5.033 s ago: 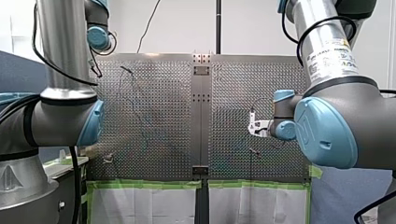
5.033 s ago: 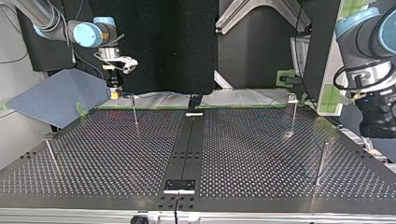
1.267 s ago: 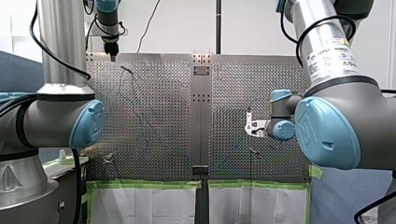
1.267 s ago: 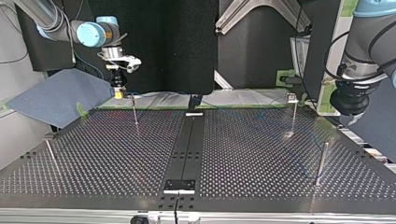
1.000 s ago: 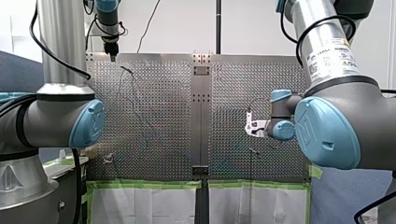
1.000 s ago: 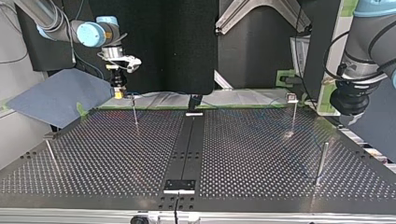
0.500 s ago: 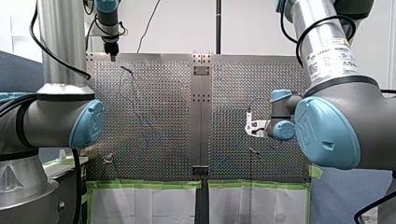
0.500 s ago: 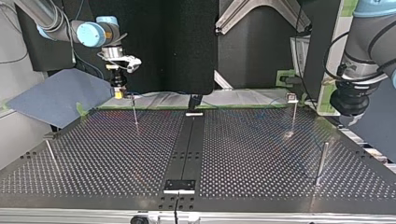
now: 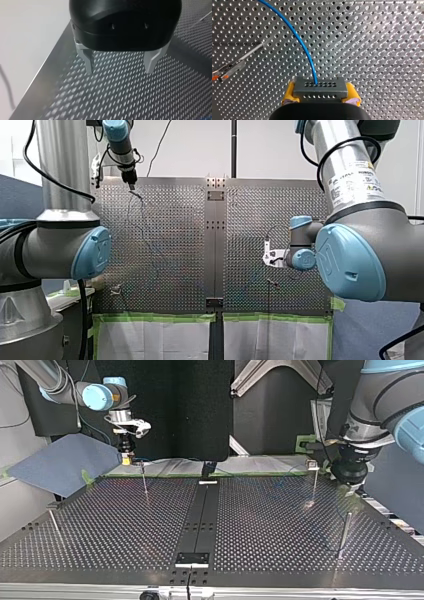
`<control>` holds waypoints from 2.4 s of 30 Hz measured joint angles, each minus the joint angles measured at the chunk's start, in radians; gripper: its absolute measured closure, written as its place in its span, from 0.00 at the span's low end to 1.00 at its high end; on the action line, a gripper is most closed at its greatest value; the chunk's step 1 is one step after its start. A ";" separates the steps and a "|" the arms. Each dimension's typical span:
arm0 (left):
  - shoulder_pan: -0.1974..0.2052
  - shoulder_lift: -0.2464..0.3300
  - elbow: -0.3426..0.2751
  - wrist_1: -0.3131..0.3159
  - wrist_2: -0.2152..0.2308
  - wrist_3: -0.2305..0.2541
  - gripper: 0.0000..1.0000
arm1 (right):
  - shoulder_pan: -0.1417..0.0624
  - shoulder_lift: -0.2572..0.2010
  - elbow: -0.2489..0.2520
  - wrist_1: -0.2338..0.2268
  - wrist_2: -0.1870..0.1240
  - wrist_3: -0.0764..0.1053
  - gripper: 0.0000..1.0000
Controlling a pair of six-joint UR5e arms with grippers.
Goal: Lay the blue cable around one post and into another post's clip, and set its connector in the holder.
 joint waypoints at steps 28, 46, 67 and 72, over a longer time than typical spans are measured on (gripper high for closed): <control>-0.226 -0.182 -0.217 0.228 -0.097 -0.015 0.00 | 0.002 -0.003 0.002 0.040 0.063 -0.012 1.00; -0.378 -0.335 -0.223 0.381 -0.127 -0.036 0.00 | 0.002 -0.002 0.002 0.031 0.055 -0.012 1.00; -0.568 -0.525 -0.223 0.571 -0.154 -0.059 0.00 | 0.003 -0.002 0.002 0.023 0.053 -0.012 1.00; -0.612 -0.568 -0.210 0.614 -0.155 -0.062 0.00 | 0.005 -0.002 0.002 0.022 0.053 -0.012 1.00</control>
